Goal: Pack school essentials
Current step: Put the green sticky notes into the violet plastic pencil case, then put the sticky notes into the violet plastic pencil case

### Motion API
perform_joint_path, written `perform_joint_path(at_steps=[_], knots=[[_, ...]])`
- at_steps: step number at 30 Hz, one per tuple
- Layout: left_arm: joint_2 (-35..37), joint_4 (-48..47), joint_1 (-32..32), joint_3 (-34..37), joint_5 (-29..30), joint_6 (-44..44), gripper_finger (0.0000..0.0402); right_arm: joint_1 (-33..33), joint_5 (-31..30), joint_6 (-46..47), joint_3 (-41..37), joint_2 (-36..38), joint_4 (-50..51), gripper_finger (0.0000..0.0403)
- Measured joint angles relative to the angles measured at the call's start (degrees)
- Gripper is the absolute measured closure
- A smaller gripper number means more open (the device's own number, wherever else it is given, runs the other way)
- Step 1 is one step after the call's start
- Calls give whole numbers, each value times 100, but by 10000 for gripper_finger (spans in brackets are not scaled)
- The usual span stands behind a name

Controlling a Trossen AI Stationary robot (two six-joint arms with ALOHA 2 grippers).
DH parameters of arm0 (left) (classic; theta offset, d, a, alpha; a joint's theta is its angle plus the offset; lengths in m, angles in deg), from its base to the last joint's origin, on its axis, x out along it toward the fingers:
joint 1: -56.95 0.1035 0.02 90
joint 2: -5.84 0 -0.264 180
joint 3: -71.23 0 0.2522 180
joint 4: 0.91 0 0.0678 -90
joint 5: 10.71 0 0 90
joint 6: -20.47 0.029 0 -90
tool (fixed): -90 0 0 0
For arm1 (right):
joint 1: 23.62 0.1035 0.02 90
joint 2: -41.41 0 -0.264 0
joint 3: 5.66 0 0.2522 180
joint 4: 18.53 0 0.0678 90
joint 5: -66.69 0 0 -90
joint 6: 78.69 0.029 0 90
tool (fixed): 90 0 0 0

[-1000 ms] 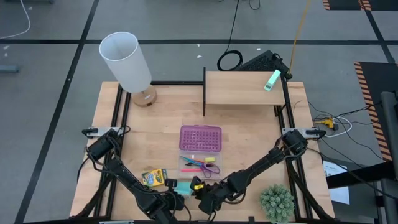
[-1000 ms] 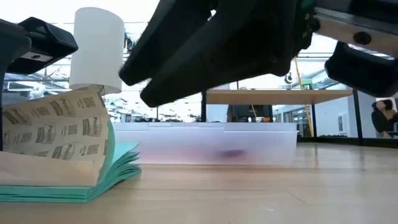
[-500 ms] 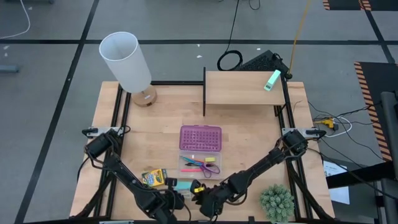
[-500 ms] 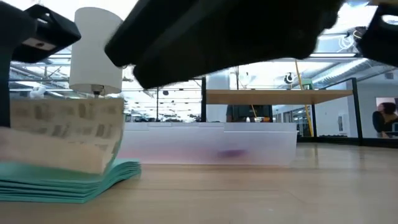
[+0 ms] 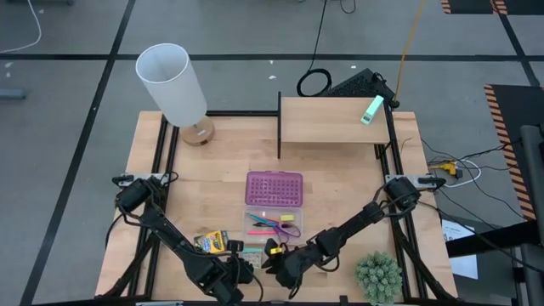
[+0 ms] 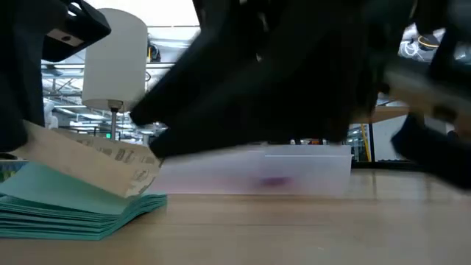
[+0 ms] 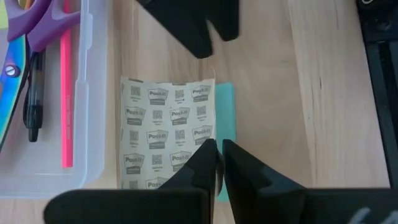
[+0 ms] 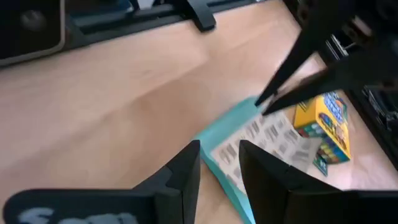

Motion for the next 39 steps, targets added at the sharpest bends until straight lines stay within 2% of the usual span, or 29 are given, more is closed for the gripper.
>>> perform_joint_path(at_steps=[10,17,29,31,34,39], knots=[[0,-29,21,0,2,85,371,-54,23,451,-209,8,-858,298],[0,-24,31,0,2,87,371,-75,268,1173,-213,8,-962,298],[0,172,-10,2,5,-132,367,-75,115,1242,-213,8,-779,298],[-36,396,-84,2,47,-25,353,-76,115,1349,-213,8,-751,298],[-149,352,-262,4,278,74,311,-78,116,1513,-213,8,-748,298],[-195,166,-406,7,787,-585,227,-142,-141,2177,-213,8,-675,298]])
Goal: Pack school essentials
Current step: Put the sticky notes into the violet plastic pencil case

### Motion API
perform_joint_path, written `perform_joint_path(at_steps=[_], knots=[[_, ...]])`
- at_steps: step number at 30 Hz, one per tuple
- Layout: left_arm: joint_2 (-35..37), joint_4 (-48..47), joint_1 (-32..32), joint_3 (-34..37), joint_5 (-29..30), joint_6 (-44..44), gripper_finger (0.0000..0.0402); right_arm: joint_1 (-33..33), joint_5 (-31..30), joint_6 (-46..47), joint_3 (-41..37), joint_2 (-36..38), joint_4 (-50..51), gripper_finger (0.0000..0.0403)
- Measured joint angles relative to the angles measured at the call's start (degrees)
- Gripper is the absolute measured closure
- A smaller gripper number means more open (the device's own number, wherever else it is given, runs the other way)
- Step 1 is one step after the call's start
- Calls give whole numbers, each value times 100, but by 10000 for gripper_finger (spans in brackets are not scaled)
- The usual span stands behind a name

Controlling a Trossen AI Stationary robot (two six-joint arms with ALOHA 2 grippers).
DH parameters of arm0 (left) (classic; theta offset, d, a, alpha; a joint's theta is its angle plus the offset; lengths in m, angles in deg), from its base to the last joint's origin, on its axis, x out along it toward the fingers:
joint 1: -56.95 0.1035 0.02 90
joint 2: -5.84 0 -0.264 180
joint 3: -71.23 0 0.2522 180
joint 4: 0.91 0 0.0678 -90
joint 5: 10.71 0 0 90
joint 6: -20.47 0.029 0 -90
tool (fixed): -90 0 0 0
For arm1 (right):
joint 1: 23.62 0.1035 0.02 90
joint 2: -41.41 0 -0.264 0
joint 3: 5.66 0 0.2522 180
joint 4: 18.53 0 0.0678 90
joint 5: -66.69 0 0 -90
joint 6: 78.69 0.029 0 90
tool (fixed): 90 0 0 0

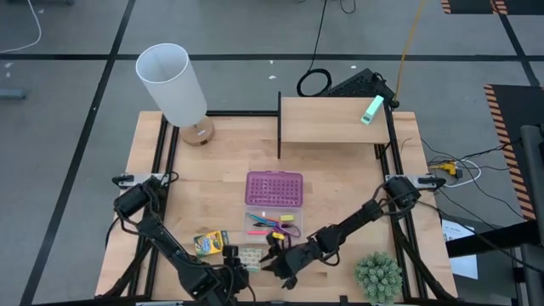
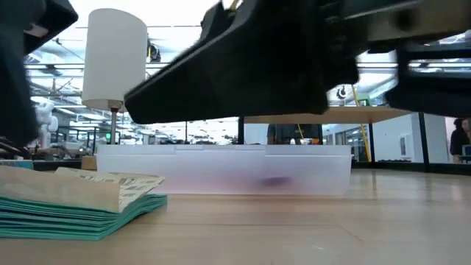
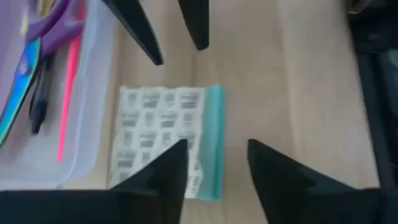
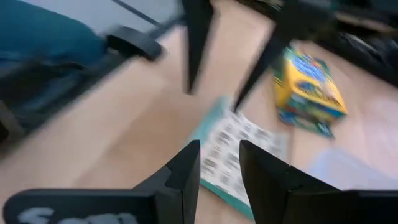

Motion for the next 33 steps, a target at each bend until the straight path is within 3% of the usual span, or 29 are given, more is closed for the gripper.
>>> perform_joint_path(at_steps=[4,9,17,23,27,33], knots=[[-2,-9,-1,0,29,-379,204,-72,-474,400,0,0,212,298],[-55,190,-1,199,124,-162,201,-122,-338,456,0,0,371,298],[-52,1248,102,638,179,428,201,-120,-340,350,0,0,380,298],[-44,1285,248,830,125,441,204,-118,-349,315,0,0,382,298],[-38,1343,253,887,77,603,235,-120,-355,295,0,0,382,298],[-33,1342,235,938,57,848,319,-118,-355,295,0,0,388,298]])
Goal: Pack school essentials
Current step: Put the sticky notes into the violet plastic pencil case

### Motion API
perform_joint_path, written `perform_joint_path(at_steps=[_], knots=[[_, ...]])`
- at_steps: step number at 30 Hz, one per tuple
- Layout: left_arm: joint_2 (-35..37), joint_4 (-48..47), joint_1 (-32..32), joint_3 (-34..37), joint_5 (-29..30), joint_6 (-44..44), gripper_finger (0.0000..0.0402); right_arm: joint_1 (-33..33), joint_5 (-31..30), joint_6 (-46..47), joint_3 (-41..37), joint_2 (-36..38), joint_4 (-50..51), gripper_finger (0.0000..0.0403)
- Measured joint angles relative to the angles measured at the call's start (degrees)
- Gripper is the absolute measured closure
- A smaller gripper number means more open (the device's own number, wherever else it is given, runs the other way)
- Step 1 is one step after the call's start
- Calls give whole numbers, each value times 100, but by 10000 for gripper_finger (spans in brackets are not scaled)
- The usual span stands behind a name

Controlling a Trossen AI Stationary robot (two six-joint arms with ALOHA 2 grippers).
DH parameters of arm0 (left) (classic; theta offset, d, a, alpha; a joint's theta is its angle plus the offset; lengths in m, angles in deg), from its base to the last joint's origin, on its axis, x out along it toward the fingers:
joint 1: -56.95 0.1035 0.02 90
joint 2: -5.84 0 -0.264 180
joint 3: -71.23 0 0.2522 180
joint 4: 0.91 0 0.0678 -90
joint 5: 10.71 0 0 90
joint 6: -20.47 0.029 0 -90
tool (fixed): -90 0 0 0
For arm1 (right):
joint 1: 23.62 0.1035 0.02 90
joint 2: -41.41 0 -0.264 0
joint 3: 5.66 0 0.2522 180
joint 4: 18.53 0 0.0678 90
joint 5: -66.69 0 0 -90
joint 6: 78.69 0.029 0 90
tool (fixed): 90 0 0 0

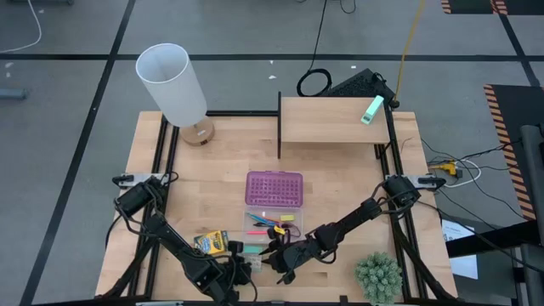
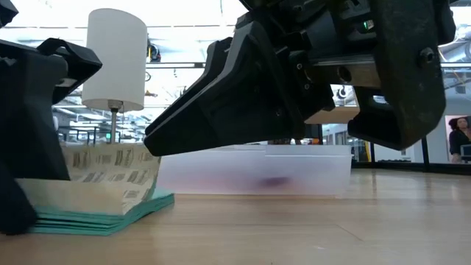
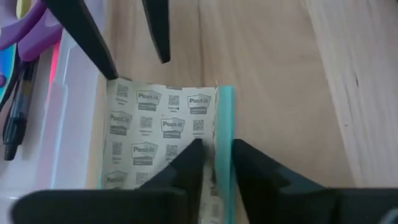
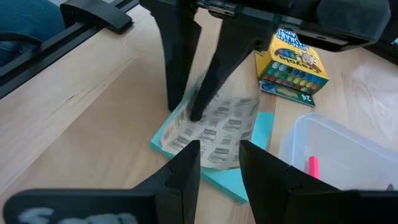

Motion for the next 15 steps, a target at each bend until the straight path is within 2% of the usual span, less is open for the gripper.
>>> perform_joint_path(at_steps=[7,15], knots=[[0,55,2,2,4,227,390,0,9,0,0,0,42,298],[37,55,2,2,-26,225,396,0,13,-82,0,0,41,298]])
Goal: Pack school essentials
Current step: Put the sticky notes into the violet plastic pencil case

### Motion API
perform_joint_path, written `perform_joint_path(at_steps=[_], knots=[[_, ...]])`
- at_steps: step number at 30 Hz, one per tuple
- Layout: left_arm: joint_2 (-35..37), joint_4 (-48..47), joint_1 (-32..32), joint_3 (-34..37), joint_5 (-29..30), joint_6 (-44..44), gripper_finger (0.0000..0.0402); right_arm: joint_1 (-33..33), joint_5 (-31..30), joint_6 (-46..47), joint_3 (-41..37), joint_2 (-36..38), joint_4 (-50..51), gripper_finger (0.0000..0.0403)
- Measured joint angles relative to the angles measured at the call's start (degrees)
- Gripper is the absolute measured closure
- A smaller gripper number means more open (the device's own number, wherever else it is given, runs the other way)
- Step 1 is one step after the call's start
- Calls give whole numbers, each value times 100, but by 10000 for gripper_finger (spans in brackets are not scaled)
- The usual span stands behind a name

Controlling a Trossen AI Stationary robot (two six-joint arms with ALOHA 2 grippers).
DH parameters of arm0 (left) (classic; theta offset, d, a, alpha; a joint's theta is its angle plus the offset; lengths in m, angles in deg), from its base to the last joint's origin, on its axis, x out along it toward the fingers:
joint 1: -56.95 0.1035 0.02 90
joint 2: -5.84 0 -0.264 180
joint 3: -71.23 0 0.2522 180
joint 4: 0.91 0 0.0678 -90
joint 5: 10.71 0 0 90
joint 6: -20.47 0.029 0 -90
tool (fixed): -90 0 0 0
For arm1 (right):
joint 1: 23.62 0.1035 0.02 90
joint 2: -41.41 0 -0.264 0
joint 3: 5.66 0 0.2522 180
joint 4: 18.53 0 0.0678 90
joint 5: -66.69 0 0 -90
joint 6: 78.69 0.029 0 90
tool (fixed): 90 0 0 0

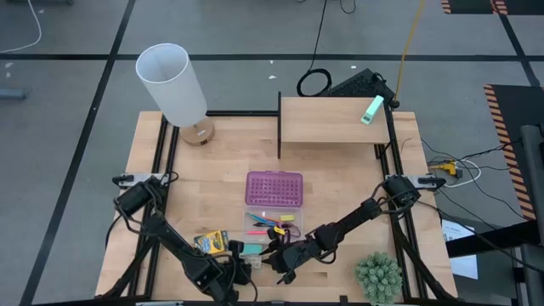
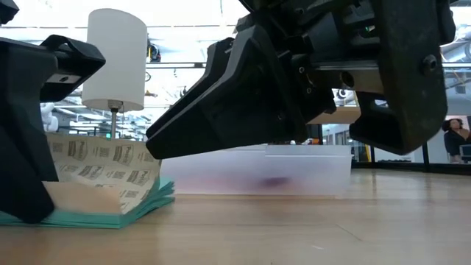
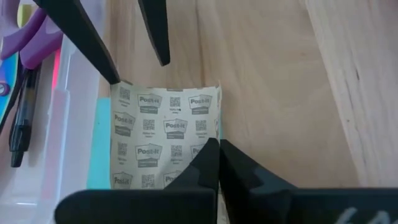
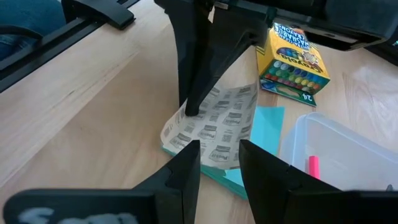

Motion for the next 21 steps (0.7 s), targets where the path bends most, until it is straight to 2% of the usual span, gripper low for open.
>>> perform_joint_path(at_steps=[7,15,18,21], knots=[[293,-16,-3,9,-116,83,398,0,2,-102,2,0,-1,298],[589,-41,-11,9,-221,215,399,262,-304,-934,4,0,-264,296],[623,-47,-11,2,-222,219,400,377,-304,-1218,4,0,-480,279],[623,-113,8,2,-241,211,399,424,-418,-1323,4,0,-613,245]])
